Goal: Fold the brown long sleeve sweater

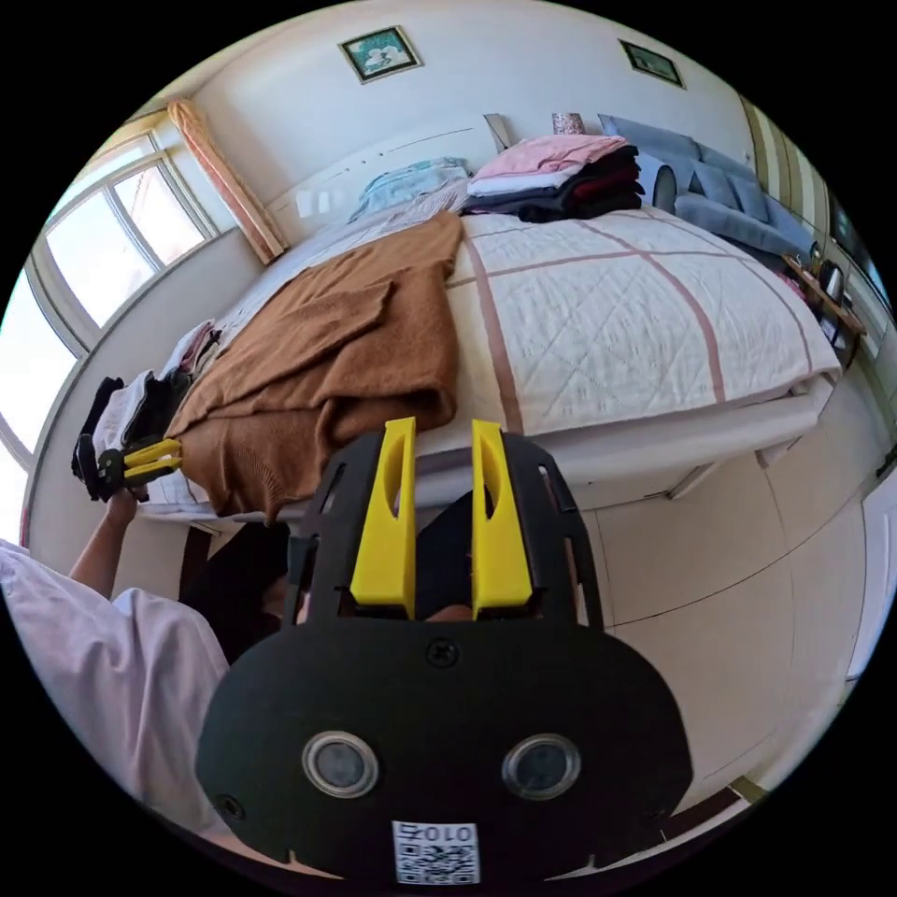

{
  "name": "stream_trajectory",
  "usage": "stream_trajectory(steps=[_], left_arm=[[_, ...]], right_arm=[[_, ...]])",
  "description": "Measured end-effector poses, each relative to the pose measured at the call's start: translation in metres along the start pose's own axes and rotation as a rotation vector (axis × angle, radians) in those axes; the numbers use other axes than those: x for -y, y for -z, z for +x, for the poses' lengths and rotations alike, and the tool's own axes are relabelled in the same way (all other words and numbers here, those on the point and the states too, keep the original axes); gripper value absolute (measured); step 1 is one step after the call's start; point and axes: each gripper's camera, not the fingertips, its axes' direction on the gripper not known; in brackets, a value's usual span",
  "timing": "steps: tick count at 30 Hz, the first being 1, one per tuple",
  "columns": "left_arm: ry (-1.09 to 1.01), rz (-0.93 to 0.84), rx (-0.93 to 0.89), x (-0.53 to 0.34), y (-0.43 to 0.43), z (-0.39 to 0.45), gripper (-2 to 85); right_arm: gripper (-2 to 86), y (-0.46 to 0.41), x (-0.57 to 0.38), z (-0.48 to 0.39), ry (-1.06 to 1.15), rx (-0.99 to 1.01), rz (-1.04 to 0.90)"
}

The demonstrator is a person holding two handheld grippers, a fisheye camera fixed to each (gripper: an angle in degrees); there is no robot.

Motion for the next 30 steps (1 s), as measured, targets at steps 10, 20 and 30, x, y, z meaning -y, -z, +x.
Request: stream_trajectory(steps=[10, 20, 30], left_arm=[[0.041, 0.000, -0.014, -0.013, 0.006, -0.007, 5.5], [0.134, -0.001, -0.062, -0.029, 0.012, -0.033, 6.1], [0.328, 0.050, 0.064, -0.050, 0.050, -0.107, 7.4]], right_arm=[[3.0, 0.006, 0.040, 0.023, -0.067, 0.056, -0.118], [3.6, -0.023, 0.045, 0.024, 0.044, -0.063, -0.245], [5.3, 0.016, 0.068, -0.013, 0.118, -0.262, -0.037]])
